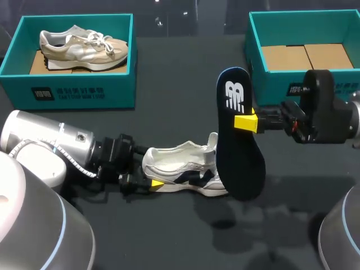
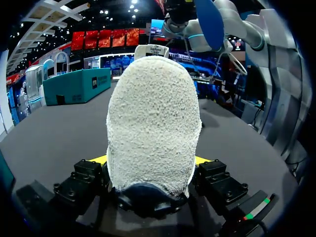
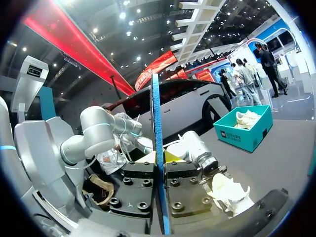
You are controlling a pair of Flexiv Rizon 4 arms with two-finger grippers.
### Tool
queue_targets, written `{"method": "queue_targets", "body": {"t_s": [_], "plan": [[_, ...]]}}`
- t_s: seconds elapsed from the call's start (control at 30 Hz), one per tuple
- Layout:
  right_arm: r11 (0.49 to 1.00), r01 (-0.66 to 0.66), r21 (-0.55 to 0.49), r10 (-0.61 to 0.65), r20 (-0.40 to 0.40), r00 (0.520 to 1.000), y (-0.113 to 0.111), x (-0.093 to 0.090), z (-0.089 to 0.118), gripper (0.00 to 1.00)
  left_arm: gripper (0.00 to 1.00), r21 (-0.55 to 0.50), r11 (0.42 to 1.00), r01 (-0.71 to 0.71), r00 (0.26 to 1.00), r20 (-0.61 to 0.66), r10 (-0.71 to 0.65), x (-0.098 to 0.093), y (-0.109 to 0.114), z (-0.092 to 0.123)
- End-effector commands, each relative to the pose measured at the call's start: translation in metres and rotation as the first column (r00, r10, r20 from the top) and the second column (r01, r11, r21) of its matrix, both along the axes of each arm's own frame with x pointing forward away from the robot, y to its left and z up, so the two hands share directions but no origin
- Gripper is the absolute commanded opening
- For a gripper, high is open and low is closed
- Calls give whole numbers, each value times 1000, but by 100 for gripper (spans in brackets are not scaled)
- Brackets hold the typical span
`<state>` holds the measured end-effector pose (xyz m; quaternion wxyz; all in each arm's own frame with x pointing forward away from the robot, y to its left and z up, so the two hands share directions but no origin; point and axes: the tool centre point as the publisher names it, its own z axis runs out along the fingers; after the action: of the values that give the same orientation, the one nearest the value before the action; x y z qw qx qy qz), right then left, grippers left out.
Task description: Take the shoe out of the shoebox, open the shoe tongue, remove and reinsert the insole, then place the shoe into the shoebox
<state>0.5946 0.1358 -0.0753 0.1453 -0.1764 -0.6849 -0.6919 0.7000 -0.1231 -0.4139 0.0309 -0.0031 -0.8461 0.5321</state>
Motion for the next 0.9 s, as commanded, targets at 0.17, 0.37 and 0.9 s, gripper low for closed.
{"method": "queue_targets", "body": {"t_s": [0.17, 0.37, 0.9], "plan": [[1000, 4, -2, -4, 0, 1000, 0, -2, -1, 0, 9, 10, 1000, 14, 1000, 17, -14, 0, -4, 1], [1000, 4, -2, -4, 0, 1000, 0, -2, -1, 0, 100, 47, 999, 6, 1000, 21, -7, -2, -2, 4], [1000, 4, -2, -4, 0, 1000, 0, -2, -1, 0, 100, 290, 957, -20, 999, 41, 8, -1, 22, 15]]}}
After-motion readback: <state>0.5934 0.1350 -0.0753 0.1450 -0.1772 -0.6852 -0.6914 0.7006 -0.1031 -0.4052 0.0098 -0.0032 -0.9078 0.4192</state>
